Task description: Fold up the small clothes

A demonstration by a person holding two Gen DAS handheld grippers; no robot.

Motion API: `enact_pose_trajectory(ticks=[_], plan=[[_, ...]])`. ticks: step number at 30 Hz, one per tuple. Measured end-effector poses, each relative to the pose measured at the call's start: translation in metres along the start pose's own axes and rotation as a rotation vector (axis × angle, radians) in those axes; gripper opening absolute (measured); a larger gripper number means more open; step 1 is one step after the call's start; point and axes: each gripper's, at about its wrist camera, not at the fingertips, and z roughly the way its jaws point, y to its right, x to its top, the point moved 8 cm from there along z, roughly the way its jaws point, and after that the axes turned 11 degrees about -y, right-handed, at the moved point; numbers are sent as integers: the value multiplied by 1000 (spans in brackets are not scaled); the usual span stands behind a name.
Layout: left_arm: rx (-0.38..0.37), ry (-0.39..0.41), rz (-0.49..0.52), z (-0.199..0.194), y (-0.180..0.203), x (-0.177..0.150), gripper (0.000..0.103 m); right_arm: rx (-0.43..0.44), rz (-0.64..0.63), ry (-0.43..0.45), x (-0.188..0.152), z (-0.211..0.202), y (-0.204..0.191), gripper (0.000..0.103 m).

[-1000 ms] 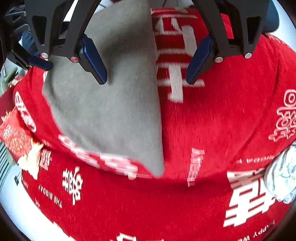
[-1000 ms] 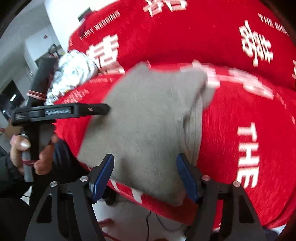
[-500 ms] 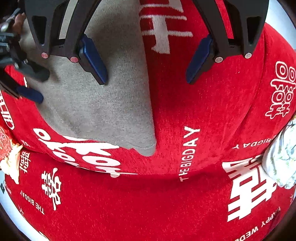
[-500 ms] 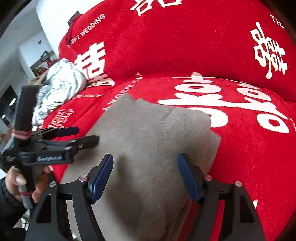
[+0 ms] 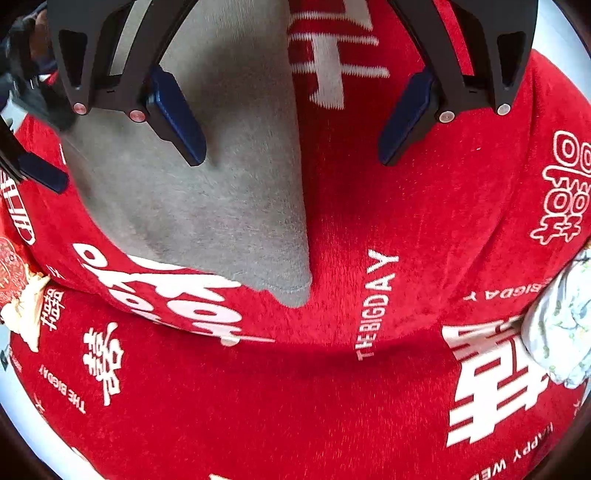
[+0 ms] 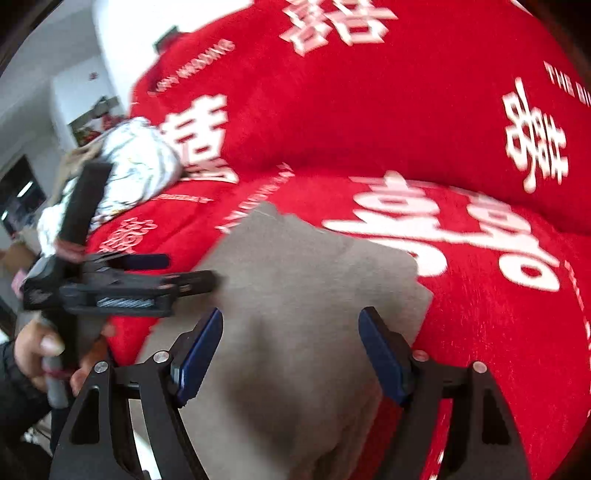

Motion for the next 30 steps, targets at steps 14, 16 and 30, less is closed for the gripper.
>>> enact_pose_trajectory(ticks=[14,16,30], plan=[[107,1,87,-4,14,-39,96,-73,-113,-90,-45,13,-18,79],[98,-7,73,-5,14,-40,96,-87,-105,-92,-45,10,-19,79],[81,80,42,-56,29,-62,96,-140,17,-71,-54,-43,-34,83]])
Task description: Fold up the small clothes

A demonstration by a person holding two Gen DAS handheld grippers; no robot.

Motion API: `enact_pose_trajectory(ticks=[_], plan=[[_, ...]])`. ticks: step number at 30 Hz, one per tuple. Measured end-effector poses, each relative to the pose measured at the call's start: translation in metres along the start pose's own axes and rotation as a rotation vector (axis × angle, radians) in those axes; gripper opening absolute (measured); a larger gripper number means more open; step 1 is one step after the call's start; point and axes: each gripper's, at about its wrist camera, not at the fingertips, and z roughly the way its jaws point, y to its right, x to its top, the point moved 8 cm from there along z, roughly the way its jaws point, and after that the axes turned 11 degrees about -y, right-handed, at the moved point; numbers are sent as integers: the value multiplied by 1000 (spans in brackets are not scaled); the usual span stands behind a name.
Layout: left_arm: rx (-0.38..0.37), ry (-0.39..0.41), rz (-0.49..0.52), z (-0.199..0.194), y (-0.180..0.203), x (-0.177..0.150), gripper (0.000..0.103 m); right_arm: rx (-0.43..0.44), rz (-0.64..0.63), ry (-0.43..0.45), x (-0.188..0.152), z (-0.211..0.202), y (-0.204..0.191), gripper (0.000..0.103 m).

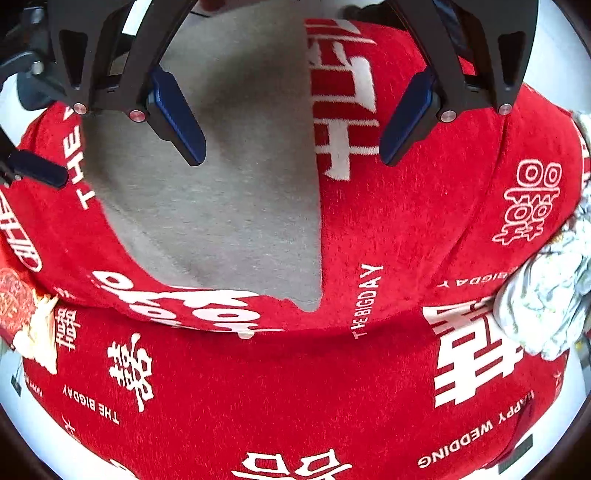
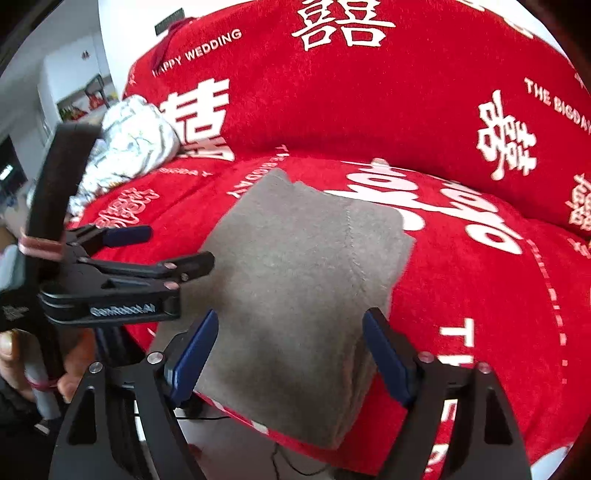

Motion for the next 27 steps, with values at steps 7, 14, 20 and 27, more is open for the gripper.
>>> enact_pose_trajectory(ticks=[7,14,20,27], plan=[[81,27,-48,-4,1,-19,96,-47,27,-31,-14,3,3,83],[85,-34,-58,7,0,-33,96,-91,58,-76,-26,11,9,83],[67,7,-62,-2,1,-34,96,-97,62,-84,-26,13,8,83],[62,38,-61,-10,4,-34,96,-108,46,-71,-24,8,4,83]])
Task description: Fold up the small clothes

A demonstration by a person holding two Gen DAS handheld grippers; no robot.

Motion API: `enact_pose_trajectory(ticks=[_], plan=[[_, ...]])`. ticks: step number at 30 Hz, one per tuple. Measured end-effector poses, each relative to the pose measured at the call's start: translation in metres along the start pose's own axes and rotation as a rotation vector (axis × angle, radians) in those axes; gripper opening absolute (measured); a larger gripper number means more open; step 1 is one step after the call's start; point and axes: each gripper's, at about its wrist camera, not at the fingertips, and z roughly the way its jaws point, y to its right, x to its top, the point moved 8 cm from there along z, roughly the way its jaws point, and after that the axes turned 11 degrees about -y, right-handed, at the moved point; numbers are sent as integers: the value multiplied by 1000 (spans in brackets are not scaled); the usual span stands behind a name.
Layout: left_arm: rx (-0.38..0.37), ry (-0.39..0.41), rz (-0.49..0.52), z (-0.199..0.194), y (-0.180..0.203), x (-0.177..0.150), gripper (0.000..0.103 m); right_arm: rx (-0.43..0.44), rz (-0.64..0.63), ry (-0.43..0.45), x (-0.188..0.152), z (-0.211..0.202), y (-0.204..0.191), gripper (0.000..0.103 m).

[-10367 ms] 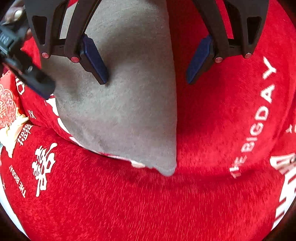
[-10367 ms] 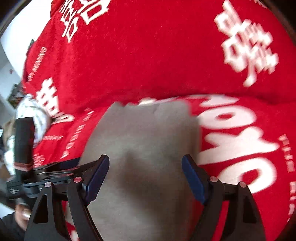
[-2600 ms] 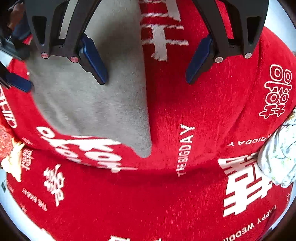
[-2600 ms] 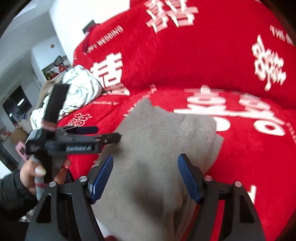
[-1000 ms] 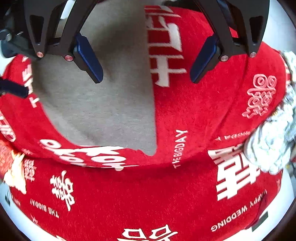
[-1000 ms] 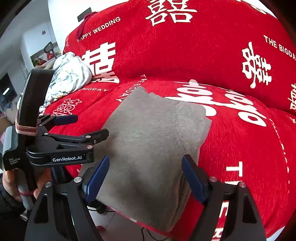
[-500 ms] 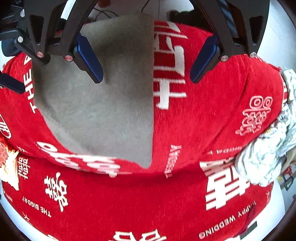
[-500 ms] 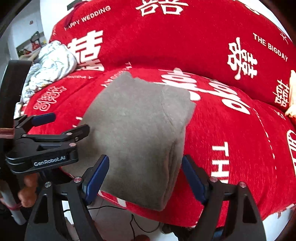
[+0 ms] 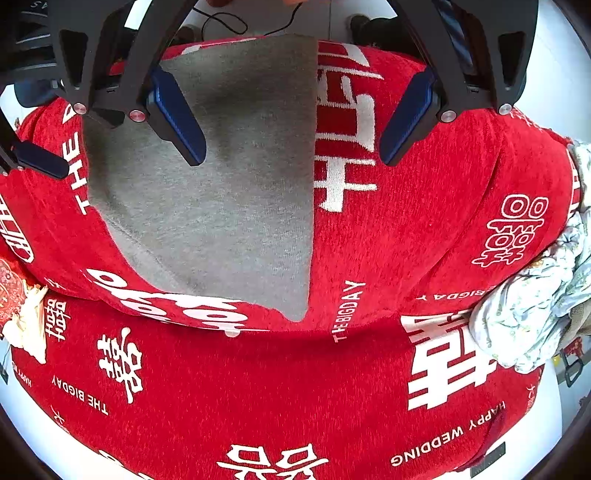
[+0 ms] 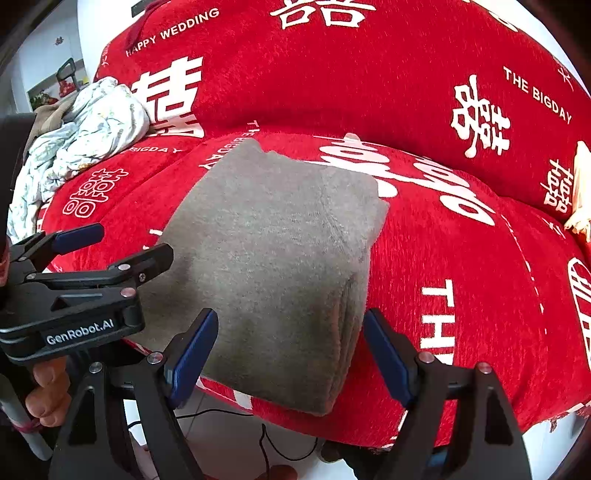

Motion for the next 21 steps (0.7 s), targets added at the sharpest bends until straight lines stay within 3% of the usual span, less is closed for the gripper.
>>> enact_pose_trajectory(ticks=[21], plan=[[16,19,12,-9,7,-4,96,2,-10,23,-2,-10,1,83]])
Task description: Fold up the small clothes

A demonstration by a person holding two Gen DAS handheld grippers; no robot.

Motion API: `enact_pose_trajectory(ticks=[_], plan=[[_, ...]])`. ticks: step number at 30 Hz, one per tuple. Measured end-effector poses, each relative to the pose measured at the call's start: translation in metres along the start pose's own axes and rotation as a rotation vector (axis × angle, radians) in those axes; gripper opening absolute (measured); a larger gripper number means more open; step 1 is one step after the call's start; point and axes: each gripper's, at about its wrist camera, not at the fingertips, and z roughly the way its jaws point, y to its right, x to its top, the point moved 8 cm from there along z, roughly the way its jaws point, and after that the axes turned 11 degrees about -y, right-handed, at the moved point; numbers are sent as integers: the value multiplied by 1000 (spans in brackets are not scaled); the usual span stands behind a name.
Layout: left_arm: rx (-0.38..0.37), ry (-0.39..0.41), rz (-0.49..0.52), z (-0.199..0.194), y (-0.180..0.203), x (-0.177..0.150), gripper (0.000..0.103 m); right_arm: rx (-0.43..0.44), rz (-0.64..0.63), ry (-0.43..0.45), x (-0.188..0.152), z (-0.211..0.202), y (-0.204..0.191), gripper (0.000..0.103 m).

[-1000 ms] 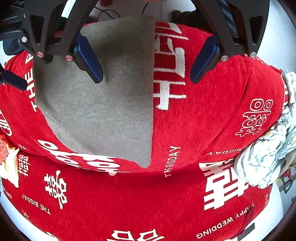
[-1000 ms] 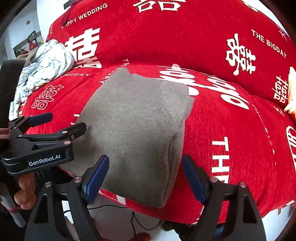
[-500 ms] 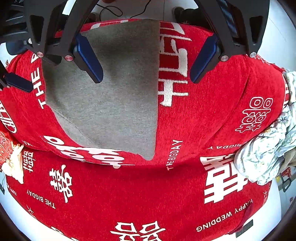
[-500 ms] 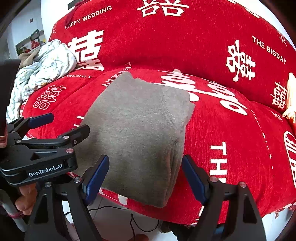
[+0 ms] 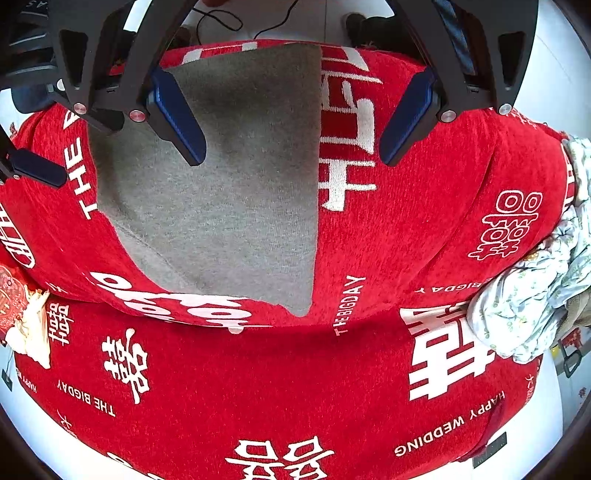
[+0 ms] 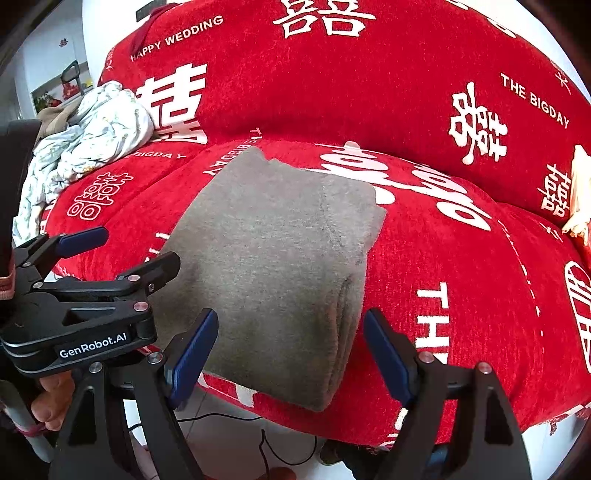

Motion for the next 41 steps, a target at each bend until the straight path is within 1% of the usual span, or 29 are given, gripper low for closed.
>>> enact_pose_trajectory(ticks=[11,15,21,31,41], plan=[[17,-9,-9,4,-5,-3,96,-5,-2,-16,-1,6,-3,83],[29,-1,-15,2,-7,-6,96,-5,-11,-17,-2,6,-5,83],[36,12,-27,-7,-9,-11,96,-8,-29,9,-5,-4,-10,83],[52,44,-9,-24,-2,-13,96,-5,-14,46,-10,-19,-5,83],[65,43,5,-25,5,-13,96,14,-3,56,-12,-20,1,83]])
